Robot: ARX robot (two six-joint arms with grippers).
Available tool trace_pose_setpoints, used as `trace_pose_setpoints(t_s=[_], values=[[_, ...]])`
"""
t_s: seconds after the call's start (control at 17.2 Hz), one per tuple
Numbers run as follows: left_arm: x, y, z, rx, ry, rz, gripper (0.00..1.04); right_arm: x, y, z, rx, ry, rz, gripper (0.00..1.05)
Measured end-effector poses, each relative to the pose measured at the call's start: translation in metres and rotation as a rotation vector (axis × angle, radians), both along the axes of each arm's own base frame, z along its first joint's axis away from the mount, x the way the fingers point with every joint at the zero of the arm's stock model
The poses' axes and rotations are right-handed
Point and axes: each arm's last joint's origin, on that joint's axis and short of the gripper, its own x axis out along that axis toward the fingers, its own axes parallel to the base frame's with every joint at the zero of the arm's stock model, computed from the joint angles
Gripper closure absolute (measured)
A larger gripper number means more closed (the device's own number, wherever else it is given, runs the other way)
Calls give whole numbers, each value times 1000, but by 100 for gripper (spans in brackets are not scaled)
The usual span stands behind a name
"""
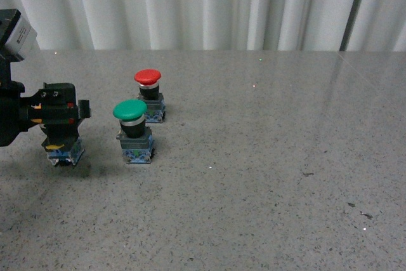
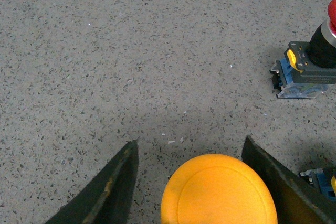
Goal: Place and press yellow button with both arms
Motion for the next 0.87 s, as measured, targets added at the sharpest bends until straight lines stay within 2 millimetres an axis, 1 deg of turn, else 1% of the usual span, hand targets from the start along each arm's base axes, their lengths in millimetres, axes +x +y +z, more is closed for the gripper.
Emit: trace_pose_setpoints(t_s=[0.12, 0.17, 0.23, 0.35, 0.47, 0.58, 0.64, 0.7, 0.82, 0.87], values=[[-2, -1, 2, 30, -16, -9, 64, 0, 0, 0, 0, 0, 0, 7], [-6, -2, 7, 43, -29, -14, 70, 0, 0, 0, 0, 0, 0, 7], [-11, -4, 15, 65, -57, -21, 71, 0, 0, 0, 0, 0, 0, 7], [-22, -12, 41, 77, -139, -59, 71, 0, 0, 0, 0, 0, 0, 7], [-32, -27, 67, 68, -199, -109, 71, 0, 0, 0, 0, 0, 0, 7], [-26, -55, 95, 43, -276, -168, 71, 0, 0, 0, 0, 0, 0, 7], [-20, -73, 103, 15, -279, -207, 71, 0, 0, 0, 0, 0, 0, 7], [-15, -90, 103, -5, -271, -241, 71, 0, 0, 0, 0, 0, 0, 7], [-3, -124, 91, -33, -202, -298, 71, 0, 0, 0, 0, 0, 0, 7], [1, -135, 87, -41, -184, -309, 71, 0, 0, 0, 0, 0, 0, 7]])
